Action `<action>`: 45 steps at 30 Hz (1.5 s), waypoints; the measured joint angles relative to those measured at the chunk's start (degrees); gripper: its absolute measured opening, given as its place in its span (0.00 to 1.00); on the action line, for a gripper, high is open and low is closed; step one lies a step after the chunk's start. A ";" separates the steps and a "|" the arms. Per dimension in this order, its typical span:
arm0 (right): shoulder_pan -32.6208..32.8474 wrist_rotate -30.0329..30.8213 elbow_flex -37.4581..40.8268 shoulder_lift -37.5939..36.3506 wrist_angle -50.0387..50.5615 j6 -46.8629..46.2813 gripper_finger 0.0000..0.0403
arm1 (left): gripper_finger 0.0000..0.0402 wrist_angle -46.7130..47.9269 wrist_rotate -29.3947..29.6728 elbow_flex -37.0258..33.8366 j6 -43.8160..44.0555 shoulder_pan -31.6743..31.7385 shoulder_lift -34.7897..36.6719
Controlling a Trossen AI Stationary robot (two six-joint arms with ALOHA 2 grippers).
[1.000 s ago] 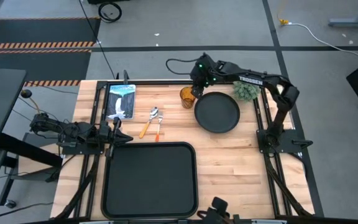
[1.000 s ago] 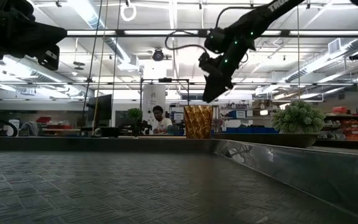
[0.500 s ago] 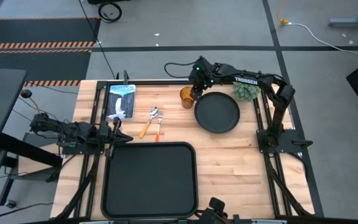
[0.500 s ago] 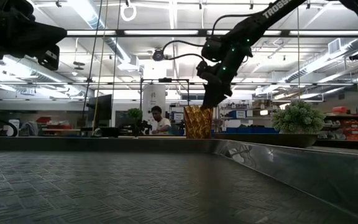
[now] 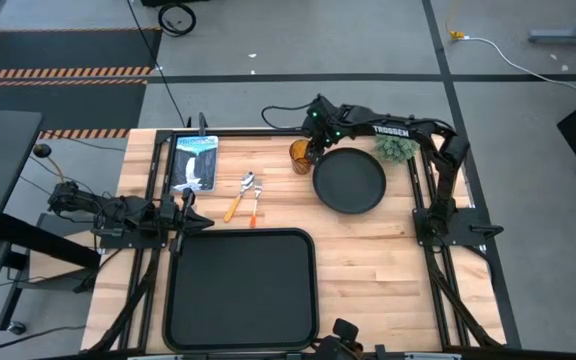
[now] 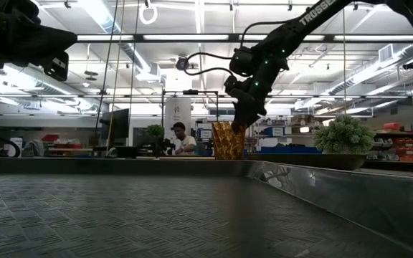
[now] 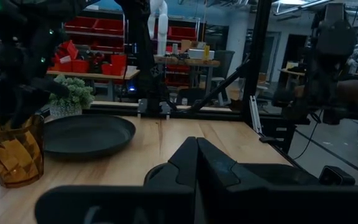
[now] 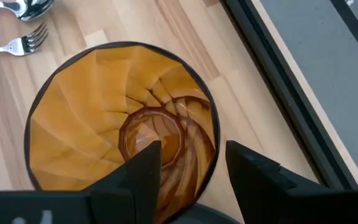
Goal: Pick and place plate/cup/fork/spoon on tray
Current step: Put the orange glass on the black serving tray
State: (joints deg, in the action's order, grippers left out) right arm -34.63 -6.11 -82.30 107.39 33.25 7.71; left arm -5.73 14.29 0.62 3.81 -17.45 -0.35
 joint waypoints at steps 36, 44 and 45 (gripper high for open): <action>0.13 -0.30 0.00 0.42 -1.53 -0.94 0.12 | 0.02 0.01 0.01 0.00 -0.01 0.00 -0.01; 1.69 0.00 0.00 0.34 -1.63 -1.31 0.05 | 0.02 0.01 -0.01 0.00 -0.02 0.00 -0.01; 1.92 0.01 0.00 0.30 -1.66 -1.29 0.05 | 0.02 0.01 -0.01 0.00 -0.02 0.00 -0.01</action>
State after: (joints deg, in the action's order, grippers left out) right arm -32.71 -6.10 -82.30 107.69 31.59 6.42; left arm -5.72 14.28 0.62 3.79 -17.45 -0.36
